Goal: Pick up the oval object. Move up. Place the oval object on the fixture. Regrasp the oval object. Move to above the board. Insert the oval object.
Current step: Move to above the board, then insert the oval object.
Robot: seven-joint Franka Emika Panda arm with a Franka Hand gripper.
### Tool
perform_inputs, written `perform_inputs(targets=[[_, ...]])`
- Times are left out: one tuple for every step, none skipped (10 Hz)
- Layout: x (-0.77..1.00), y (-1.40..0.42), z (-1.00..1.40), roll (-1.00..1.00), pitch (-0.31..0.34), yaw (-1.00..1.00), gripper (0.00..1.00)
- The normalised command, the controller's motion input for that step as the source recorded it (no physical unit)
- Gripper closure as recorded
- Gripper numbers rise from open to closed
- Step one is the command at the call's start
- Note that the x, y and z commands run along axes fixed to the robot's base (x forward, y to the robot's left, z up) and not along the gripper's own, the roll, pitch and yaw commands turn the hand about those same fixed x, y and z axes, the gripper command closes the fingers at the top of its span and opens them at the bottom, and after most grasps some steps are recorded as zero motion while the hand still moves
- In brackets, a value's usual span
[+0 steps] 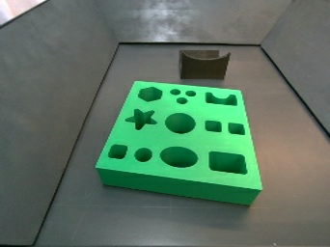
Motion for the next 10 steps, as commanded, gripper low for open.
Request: perform_inputs(targets=[[-0.16, -0.10, -0.01, -0.50, -0.106, -0.04, 1.00], [-0.10, -0.04, 0.00, -0.26, -0.081, -0.02, 1.00], [0.00, 0.00, 0.00, 0.00, -0.006, 0.00, 1.00], [0.00, -0.05, -0.07, 0.00, -0.037, 0.02, 1.00], [0.00, -0.06, -0.12, 0.00, -0.043, 0.00, 1.00], [0.12, -0.18, -0.26, 0.00, -0.026, 0.01, 1.00], [0.18, -0.43, -0.40, 0.06, -0.034, 0.01, 1.00], [0.35, -0.51, -0.47, 0.08, 0.000, 0.01, 1.00], [0.39, -0.60, -0.48, 0.11, 0.000, 0.00, 1.00], [0.52, -0.57, -0.45, 0.11, 0.000, 0.00, 1.00]])
